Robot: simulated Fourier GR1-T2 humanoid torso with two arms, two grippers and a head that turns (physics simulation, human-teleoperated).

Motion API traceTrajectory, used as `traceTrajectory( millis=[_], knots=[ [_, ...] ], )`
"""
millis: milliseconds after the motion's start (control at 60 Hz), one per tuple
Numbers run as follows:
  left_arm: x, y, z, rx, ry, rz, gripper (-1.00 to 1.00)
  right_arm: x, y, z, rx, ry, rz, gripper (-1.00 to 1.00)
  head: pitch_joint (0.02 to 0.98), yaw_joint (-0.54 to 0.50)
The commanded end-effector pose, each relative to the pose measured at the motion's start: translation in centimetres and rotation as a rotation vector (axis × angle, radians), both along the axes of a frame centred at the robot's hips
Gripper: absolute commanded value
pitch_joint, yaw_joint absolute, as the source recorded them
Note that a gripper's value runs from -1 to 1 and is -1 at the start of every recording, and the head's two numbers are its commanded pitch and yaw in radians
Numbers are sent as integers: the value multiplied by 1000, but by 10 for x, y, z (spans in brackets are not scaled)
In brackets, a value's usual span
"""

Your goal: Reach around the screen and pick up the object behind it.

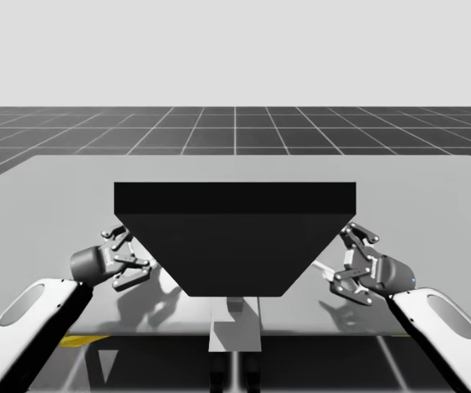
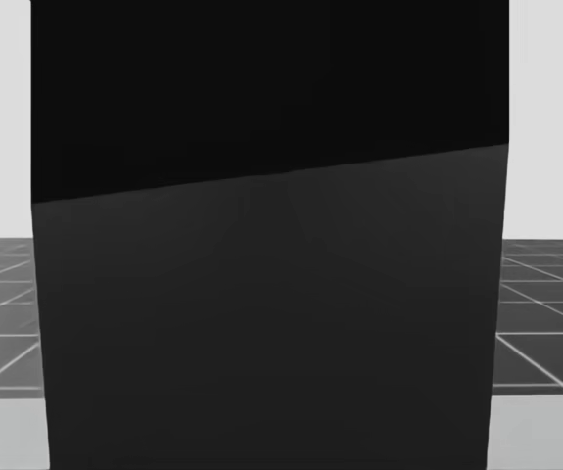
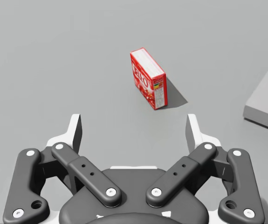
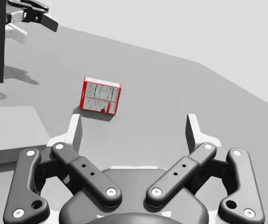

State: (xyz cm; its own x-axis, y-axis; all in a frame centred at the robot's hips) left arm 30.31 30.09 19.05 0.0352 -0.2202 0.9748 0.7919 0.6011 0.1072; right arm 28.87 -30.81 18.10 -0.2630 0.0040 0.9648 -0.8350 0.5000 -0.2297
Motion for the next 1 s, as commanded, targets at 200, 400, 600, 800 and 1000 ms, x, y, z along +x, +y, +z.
traceTrajectory(
  millis=[200, 400, 600, 800, 1000],
  knots=[
    [38, -48, -26, 30, 35, -36, -1000, -2, 8, -6, -5, -9, 25, -1000, 143, -10],
    [62, -71, -34, 24, 55, -43, -1000, -5, 10, -9, -13, -18, 33, -1000, 146, -10],
    [75, -95, -46, 22, 80, -64, -1000, -7, 10, -10, -18, -25, 35, -1000, 151, -17],
    [81, -112, -55, 30, 97, -74, -1000, -8, 11, -12, -25, -27, 39, -1000, 157, -20],
    [84, -118, -63, 33, 100, -70, -1000, -10, 11, -13, -32, -33, 44, -1000, 158, -23]
  ],
)
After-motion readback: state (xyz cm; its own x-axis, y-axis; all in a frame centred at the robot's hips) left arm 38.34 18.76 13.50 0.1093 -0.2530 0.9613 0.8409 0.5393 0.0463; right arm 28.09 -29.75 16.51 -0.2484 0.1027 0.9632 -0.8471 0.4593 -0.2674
